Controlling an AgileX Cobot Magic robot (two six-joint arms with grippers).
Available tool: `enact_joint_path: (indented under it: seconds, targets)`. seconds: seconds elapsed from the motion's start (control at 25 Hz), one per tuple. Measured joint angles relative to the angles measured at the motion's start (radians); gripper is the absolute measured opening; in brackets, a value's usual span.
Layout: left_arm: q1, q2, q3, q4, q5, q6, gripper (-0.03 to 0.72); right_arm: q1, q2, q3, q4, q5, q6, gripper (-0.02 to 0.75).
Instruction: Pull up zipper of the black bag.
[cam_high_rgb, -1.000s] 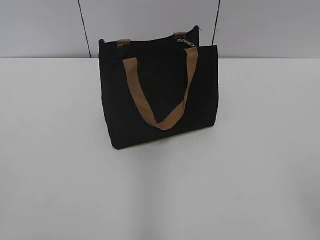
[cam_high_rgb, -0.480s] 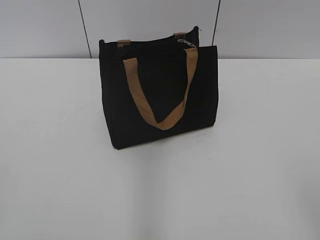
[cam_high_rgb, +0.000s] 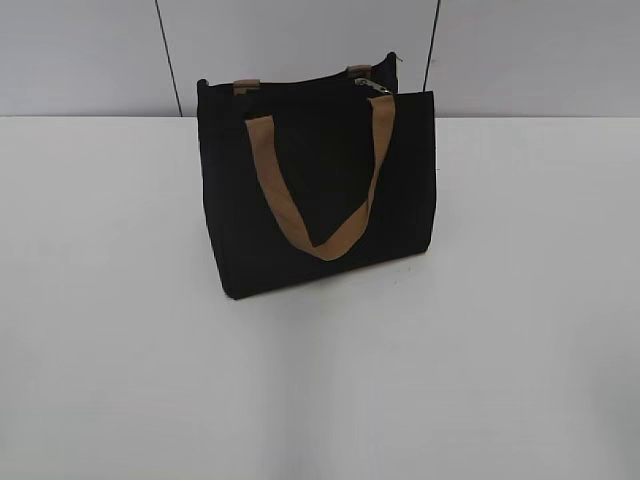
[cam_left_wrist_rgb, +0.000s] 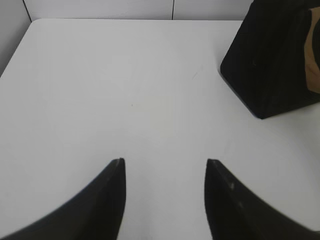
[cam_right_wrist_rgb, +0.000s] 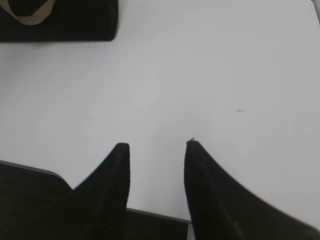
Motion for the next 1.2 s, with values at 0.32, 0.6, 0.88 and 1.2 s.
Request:
enact_joint_path:
  seconds: [0.32,0.6,0.88,1.2]
  targets:
    - [0.001,0.000,0.000,0.000,0.000,0.000,0.329,0.000,0.000,0.000,0.000,0.000,0.000,0.285]
    - [0.001,0.000,0.000,0.000,0.000,0.000,0.299,0.000,0.000,0.000,0.000,0.000,0.000,0.285]
    - [0.001,0.000,0.000,0.000,0.000,0.000,0.260,0.000,0.000,0.000,0.000,0.000,0.009,0.388]
    - [0.001,0.000,0.000,0.001,0.000,0.000,0.244,0.000,0.000,0.000,0.000,-0.006,0.112,0.641]
